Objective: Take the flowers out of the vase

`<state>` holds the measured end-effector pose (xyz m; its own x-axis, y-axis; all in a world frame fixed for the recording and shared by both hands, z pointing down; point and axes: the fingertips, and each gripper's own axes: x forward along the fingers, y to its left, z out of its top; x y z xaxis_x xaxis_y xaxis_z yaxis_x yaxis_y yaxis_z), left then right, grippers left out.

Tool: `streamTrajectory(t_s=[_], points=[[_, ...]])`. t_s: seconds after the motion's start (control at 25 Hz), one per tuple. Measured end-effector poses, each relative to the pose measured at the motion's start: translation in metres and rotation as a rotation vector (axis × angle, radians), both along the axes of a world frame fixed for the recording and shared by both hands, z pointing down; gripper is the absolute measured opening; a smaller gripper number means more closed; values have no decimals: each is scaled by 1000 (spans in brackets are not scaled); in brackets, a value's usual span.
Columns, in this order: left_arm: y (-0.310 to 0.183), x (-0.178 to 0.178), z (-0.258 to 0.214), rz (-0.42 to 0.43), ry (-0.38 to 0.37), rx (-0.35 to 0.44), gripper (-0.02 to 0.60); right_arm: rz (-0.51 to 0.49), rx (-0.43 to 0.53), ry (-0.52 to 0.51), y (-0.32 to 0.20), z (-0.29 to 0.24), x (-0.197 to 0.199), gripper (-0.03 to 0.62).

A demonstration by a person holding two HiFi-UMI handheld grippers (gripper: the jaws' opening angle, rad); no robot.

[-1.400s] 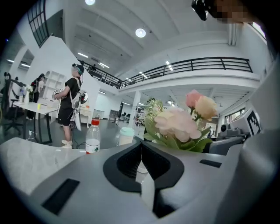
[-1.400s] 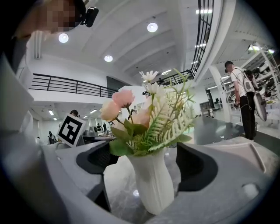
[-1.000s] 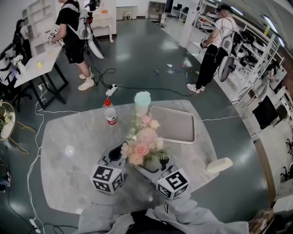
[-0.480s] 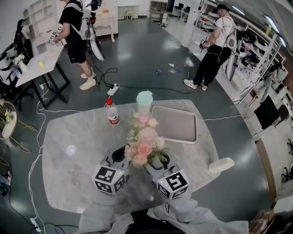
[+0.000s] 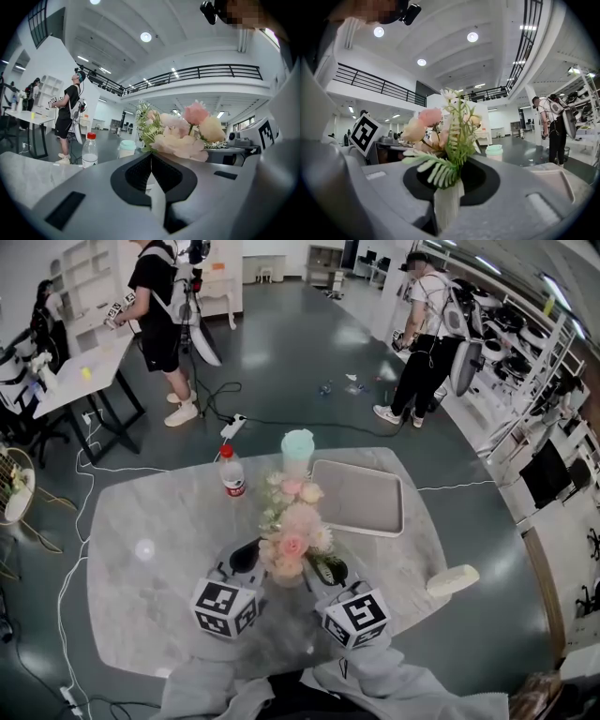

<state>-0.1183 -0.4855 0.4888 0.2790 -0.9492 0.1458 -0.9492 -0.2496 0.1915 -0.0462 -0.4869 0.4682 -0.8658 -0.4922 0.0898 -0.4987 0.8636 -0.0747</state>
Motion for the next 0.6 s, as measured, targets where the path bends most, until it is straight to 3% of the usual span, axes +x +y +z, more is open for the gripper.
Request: streamTrajectory(t_s=[0.6], points=[[11,-9,-11,-28,11,19,3,21,0,-49,6,-14,3,57]])
